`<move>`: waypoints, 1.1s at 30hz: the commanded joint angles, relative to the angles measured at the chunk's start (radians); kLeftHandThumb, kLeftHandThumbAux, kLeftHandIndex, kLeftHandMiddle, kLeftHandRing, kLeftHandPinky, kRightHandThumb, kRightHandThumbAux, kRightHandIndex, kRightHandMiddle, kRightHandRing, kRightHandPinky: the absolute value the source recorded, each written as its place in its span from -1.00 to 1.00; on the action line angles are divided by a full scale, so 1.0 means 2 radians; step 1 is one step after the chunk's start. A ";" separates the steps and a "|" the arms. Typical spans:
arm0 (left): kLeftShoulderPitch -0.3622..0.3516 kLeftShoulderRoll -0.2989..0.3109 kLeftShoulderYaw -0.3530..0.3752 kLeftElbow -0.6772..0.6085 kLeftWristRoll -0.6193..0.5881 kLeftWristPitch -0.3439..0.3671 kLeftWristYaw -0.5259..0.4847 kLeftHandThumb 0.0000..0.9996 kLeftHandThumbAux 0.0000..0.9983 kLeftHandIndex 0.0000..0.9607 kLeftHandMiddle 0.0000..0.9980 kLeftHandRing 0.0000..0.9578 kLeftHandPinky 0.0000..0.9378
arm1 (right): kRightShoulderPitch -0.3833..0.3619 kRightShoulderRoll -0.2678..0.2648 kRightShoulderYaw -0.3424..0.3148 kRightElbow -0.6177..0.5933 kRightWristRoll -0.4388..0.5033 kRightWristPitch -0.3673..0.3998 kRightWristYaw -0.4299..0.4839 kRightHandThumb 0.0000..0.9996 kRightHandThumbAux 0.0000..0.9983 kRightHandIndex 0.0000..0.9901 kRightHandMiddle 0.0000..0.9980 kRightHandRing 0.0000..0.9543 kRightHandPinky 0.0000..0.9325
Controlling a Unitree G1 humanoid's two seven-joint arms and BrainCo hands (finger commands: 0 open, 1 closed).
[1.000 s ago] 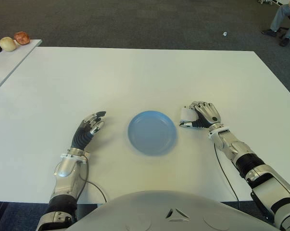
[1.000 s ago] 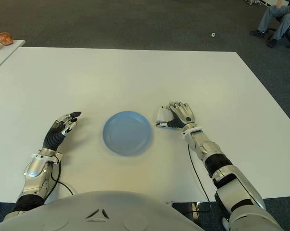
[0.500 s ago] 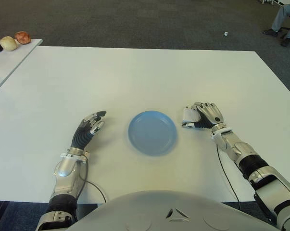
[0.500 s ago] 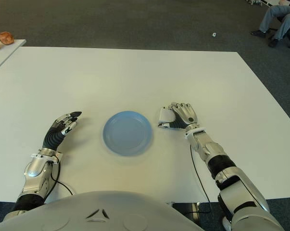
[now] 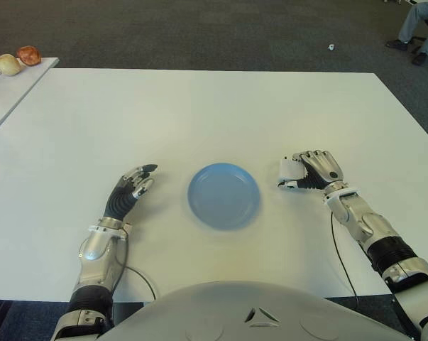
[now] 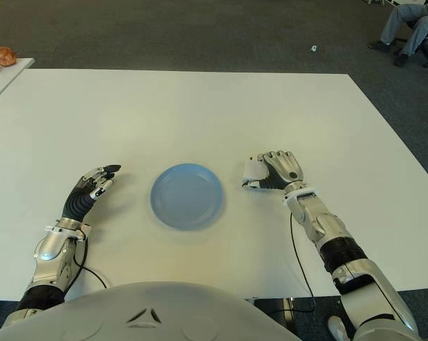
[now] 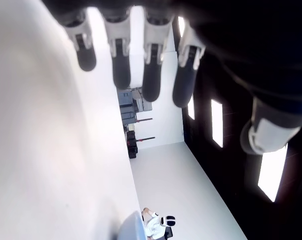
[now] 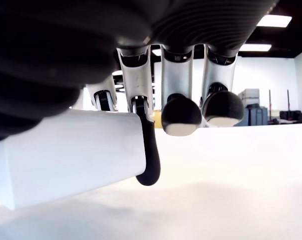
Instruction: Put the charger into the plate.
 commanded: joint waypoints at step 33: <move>0.028 -0.038 -0.013 0.070 0.002 0.001 -0.017 -0.95 0.02 -0.35 -0.49 -0.60 -0.71 | 0.042 0.041 -0.095 -0.154 0.034 0.015 0.047 0.98 0.34 0.78 0.85 0.91 0.91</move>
